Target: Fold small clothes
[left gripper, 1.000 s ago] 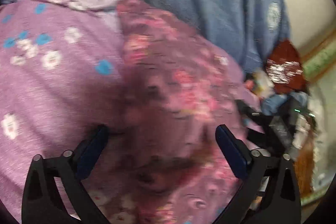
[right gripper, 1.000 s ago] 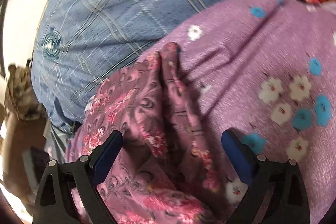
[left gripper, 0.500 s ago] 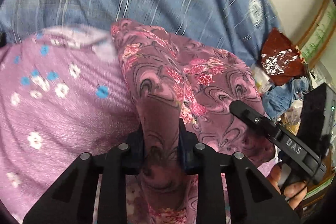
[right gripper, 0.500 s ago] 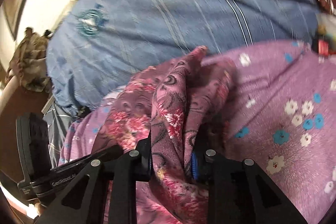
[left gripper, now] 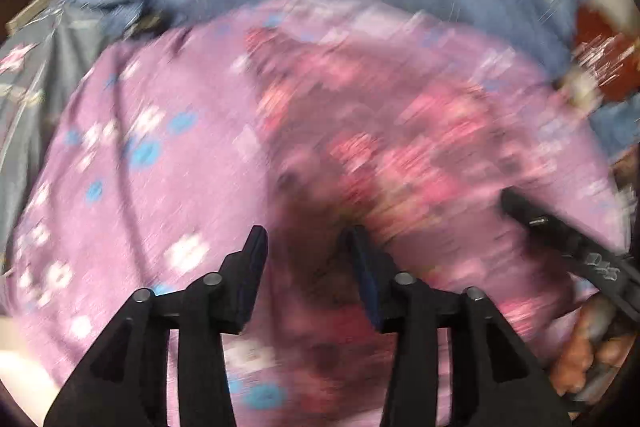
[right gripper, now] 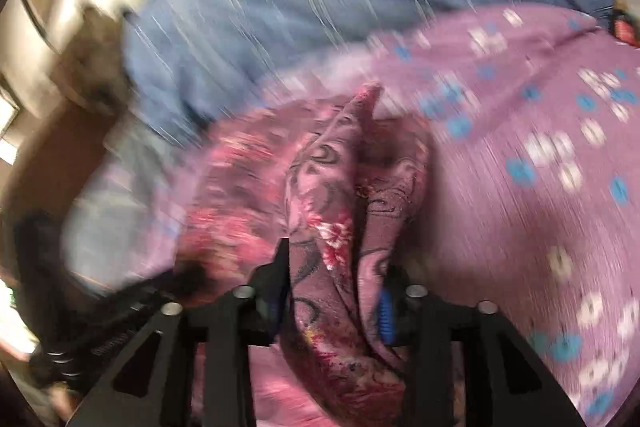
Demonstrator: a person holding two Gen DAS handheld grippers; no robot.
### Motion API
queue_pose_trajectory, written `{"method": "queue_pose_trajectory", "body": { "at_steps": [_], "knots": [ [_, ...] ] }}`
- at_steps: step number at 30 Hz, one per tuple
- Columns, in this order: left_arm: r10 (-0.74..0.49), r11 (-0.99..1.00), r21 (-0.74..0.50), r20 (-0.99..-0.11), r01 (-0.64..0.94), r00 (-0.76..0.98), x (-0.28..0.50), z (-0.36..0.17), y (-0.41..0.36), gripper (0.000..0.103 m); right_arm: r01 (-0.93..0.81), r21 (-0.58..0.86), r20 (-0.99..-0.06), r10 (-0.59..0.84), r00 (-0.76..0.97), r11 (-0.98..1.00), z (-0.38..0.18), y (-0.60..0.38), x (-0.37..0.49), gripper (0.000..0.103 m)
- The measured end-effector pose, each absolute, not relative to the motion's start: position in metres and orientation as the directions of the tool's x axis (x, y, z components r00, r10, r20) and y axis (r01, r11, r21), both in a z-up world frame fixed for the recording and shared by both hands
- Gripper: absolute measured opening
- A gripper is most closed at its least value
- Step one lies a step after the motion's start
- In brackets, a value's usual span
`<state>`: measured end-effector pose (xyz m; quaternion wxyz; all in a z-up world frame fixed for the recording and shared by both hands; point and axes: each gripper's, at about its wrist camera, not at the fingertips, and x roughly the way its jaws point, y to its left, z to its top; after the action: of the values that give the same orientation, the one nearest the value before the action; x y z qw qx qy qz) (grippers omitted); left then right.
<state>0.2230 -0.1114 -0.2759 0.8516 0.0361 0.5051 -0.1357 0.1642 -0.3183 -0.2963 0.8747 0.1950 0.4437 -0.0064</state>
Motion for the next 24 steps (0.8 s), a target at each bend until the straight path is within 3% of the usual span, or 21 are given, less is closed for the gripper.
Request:
{"method": "queue_pose_trajectory", "body": {
  "at_steps": [4, 6, 7, 9, 13, 16, 24],
  "knots": [
    [-0.157, 0.977, -0.04, -0.794, 0.208, 0.587, 0.196, -0.232, -0.085, 0.059, 0.183, 0.26, -0.706, 0.057, 0.706, 0.948, -0.254, -0.306, 0.13, 0.056],
    [-0.114, 0.982, 0.018, -0.73, 0.186, 0.674, 0.174, -0.201, -0.08, 0.071, 0.18, 0.23, -0.653, 0.014, 0.758, 0.957, -0.229, -0.297, 0.103, 0.063],
    [-0.103, 0.984, 0.037, -0.69, 0.177, 0.717, 0.161, -0.184, -0.08, 0.073, 0.176, 0.214, -0.636, 0.001, 0.772, 0.961, -0.219, -0.293, 0.092, 0.063],
    [-0.089, 0.985, 0.062, -0.618, 0.161, 0.781, 0.14, -0.156, -0.077, 0.087, 0.164, 0.175, -0.61, -0.024, 0.792, 0.971, -0.202, -0.282, 0.073, 0.063],
    [-0.07, 0.984, 0.115, -0.473, 0.14, 0.878, 0.089, -0.111, -0.083, 0.091, 0.136, 0.124, -0.575, -0.041, 0.817, 0.983, -0.167, -0.263, 0.04, 0.062],
    [-0.043, 0.981, 0.154, -0.418, 0.117, 0.907, 0.065, -0.093, -0.09, 0.102, 0.144, 0.124, -0.552, -0.052, 0.832, 0.982, -0.145, -0.261, 0.02, 0.062],
    [-0.049, 0.985, 0.136, -0.363, 0.105, 0.931, 0.023, -0.064, -0.084, 0.103, 0.164, 0.13, -0.527, -0.072, 0.847, 0.978, -0.117, -0.257, -0.015, 0.063]
  ]
}}
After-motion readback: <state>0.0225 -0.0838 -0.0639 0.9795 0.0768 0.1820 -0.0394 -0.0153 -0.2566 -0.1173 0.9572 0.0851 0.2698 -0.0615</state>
